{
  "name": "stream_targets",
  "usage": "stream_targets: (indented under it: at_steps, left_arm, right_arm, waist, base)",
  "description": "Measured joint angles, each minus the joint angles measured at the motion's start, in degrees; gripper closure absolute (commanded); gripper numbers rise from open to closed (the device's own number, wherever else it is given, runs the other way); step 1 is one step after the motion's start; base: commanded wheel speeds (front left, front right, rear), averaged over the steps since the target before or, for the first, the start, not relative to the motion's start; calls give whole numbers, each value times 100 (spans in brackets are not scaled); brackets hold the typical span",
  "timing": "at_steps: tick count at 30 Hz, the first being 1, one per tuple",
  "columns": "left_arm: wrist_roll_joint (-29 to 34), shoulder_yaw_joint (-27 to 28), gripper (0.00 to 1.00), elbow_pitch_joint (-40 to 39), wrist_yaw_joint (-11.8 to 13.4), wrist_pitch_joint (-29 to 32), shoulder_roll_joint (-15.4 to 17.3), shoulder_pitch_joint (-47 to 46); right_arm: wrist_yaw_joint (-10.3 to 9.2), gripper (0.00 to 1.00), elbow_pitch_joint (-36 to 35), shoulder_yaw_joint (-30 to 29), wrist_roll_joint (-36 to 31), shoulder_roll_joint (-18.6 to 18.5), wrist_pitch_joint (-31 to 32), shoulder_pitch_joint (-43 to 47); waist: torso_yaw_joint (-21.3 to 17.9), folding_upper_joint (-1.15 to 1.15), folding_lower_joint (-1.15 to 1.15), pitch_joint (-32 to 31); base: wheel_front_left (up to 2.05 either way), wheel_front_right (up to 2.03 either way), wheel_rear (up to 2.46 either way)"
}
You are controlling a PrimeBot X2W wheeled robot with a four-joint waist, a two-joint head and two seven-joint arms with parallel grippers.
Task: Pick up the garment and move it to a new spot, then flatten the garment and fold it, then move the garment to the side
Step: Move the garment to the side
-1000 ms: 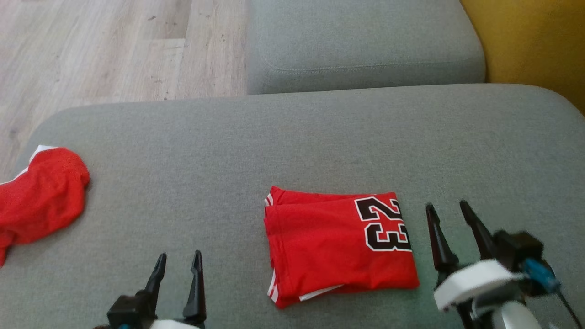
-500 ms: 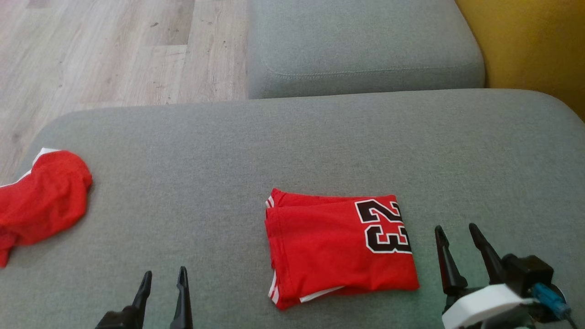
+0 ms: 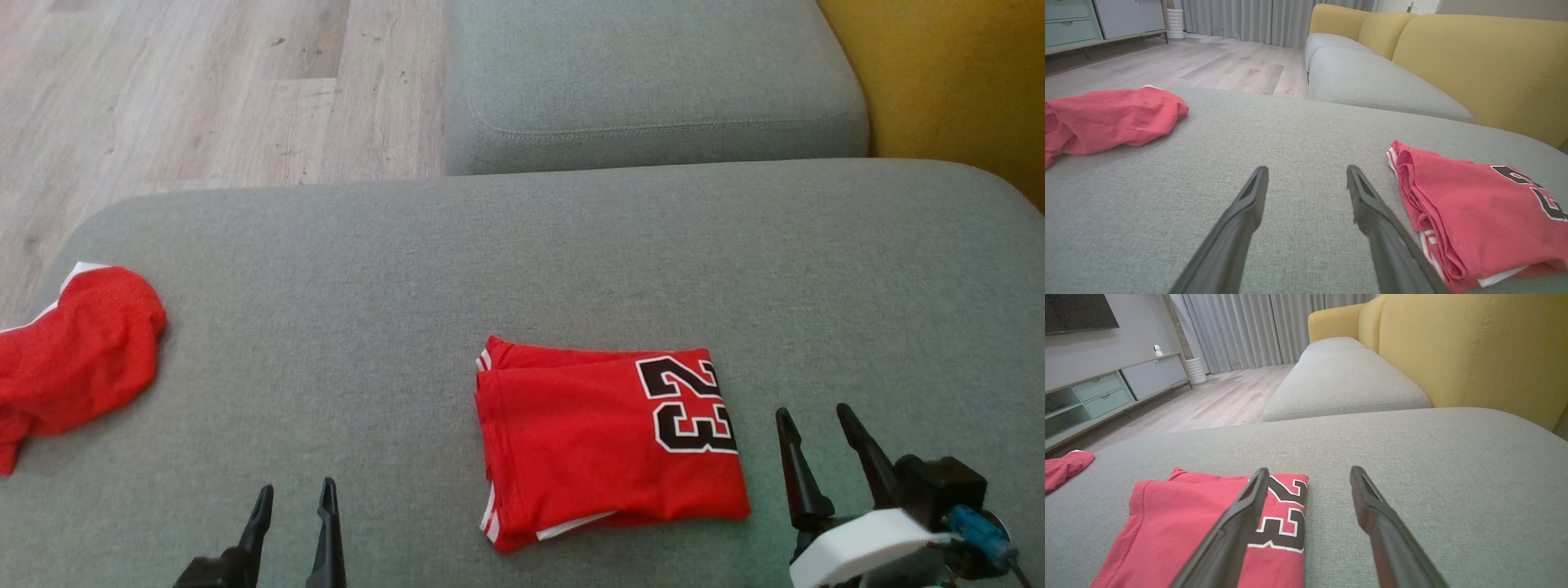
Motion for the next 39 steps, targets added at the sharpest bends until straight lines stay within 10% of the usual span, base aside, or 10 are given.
stream_targets:
  at_steps: [33, 34, 35, 37, 39]
  left_arm:
    - [154, -1, 0, 221, -212, 0, -224, -321]
    - [160, -1, 0, 234, -227, 0, -235, -342]
    - [183, 0, 0, 250, -243, 0, -240, -360]
    - [204, 9, 0, 264, -244, 0, -245, -378]
    - [204, 14, 0, 271, -247, 0, -254, -378]
  right_arm:
    - [0, 0, 2140, -232, 232, -40, 2926, -1796]
    - [0, 12, 2184, -210, 259, -57, 2926, -1843]
    - [0, 49, 2235, -178, 276, -75, 2926, -1895]
    - [0, 90, 2290, -101, 305, -118, 2925, -1986]
    - [1, 100, 2351, -40, 309, -131, 2915, -2082]
  waist:
    - [806, 0, 1, 644]
    - [816, 0, 1, 669]
    - [822, 0, 1, 691]
    - [821, 0, 0, 736]
    - [793, 0, 1, 774]
  base:
    - [0, 0, 0]
    - [0, 0, 0]
    - [0, 0, 0]
    - [0, 0, 0]
    - [0, 0, 0]
